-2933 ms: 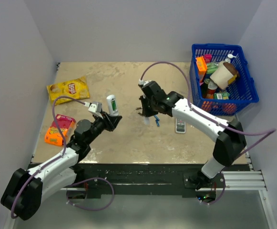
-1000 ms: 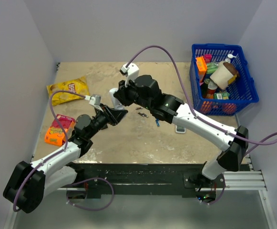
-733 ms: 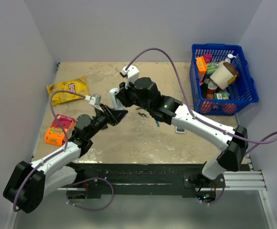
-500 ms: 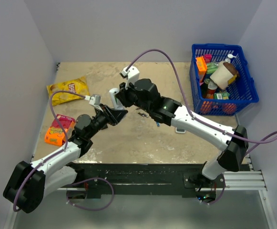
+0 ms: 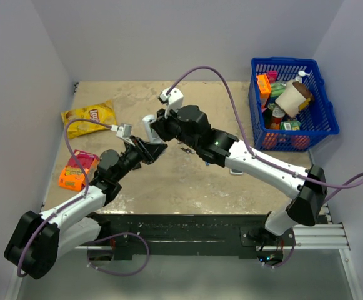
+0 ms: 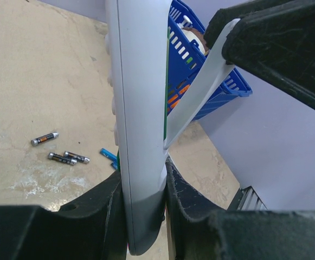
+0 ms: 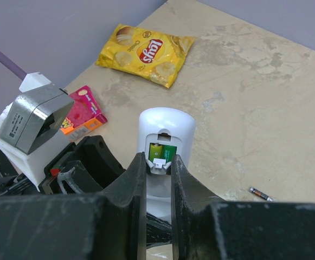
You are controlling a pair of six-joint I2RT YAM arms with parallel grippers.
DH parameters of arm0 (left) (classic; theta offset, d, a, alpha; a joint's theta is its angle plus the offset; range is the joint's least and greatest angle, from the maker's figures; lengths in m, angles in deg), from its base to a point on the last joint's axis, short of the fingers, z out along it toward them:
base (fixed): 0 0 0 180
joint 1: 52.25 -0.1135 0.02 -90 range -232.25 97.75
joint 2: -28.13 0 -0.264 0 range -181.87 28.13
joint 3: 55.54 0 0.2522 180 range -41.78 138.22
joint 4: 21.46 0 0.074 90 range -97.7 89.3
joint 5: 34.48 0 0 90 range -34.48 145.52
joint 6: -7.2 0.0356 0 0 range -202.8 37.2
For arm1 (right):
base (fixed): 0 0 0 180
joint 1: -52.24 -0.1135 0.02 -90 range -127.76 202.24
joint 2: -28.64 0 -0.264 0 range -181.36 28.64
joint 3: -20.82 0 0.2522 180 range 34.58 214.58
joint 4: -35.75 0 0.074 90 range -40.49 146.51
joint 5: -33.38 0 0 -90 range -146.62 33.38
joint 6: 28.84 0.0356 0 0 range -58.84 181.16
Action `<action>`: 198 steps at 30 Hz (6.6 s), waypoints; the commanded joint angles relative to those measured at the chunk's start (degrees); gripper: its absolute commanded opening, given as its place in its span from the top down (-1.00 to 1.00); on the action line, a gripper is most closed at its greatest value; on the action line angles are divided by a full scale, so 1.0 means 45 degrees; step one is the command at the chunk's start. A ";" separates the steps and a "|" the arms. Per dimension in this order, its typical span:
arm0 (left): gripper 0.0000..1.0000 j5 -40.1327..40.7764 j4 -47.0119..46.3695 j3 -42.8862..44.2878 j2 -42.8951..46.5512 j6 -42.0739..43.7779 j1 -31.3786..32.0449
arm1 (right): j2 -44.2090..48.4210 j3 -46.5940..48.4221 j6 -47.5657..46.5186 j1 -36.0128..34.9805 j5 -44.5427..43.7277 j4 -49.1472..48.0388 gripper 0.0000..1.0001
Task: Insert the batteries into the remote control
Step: Load the battery cover into the remote control.
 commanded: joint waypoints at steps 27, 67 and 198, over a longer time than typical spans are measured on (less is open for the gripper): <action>1.00 -0.0312 -0.1462 0.0510 -0.0051 -0.0455 0.0133 | 0.0519 -0.0696 -0.0657 -0.0210 -0.0114 -0.1153 0.58; 1.00 -0.0332 -0.1560 0.0315 0.0086 -0.0592 0.0152 | -0.0244 -0.0051 -0.0189 -0.0229 -0.0504 -0.0547 0.24; 1.00 -0.3280 -0.2965 0.1115 -0.0285 0.1420 0.0563 | 0.1534 -0.1008 0.3287 0.3833 0.9102 -0.1835 -0.72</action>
